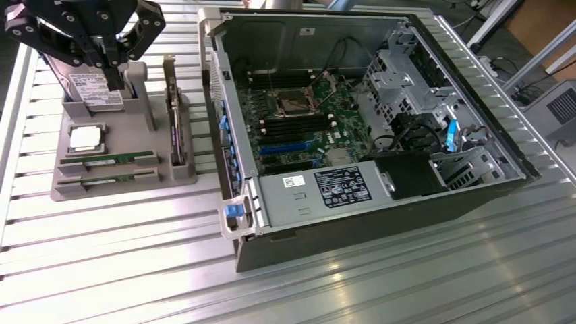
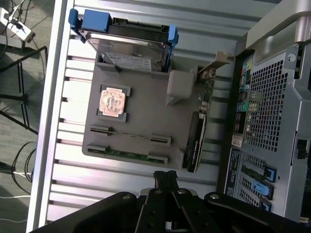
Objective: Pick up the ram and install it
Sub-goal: 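Pick up the ram and move it above insertion slot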
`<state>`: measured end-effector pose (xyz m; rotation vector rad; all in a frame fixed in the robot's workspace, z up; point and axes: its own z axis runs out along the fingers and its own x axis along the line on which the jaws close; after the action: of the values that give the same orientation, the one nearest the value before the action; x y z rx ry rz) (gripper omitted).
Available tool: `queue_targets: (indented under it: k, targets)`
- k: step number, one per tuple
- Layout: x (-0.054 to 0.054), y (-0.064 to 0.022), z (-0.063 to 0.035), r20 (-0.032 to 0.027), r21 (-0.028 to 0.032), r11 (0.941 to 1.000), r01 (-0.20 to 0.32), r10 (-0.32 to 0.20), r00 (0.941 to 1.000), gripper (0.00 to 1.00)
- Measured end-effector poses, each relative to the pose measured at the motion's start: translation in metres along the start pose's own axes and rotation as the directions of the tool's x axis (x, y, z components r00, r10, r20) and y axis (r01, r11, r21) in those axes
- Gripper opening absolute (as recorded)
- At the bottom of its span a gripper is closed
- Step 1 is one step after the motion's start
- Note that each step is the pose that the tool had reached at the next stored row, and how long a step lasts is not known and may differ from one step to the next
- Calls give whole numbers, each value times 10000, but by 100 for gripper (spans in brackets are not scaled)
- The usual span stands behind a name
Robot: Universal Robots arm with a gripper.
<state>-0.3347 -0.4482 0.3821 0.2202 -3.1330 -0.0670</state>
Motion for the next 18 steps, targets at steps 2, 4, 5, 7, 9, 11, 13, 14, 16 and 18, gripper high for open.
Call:
queue_targets:
  k: [2, 4, 5, 7, 9, 11, 13, 14, 16, 18]
  targets:
    - [0, 0, 0, -2, 0, 10000, 53, -53, 10000, 11]
    - [0, 0, 0, -5, 0, 9999, 119, -119, 9999, 11]
    - [0, 0, 0, -8, 0, 9998, 174, -174, 9998, 11]
    - [0, 0, 0, -10, -1, 9997, 237, -237, 9997, 11]
    - [0, 0, 0, -12, -1, 9996, 281, -281, 9996, 11]
    - [0, 0, 0, -14, -1, 9995, 322, -322, 9995, 11]
    - [0, 0, 0, -16, -1, 9993, 376, -376, 9993, 11]
    - [0, 0, 0, -17, -2, 9992, 398, -398, 9992, 11]
    - [0, 0, 0, -21, -2, 9989, 466, -466, 9989, 11]
    - [0, 0, 0, -23, -2, 9985, 539, -539, 9985, 11]
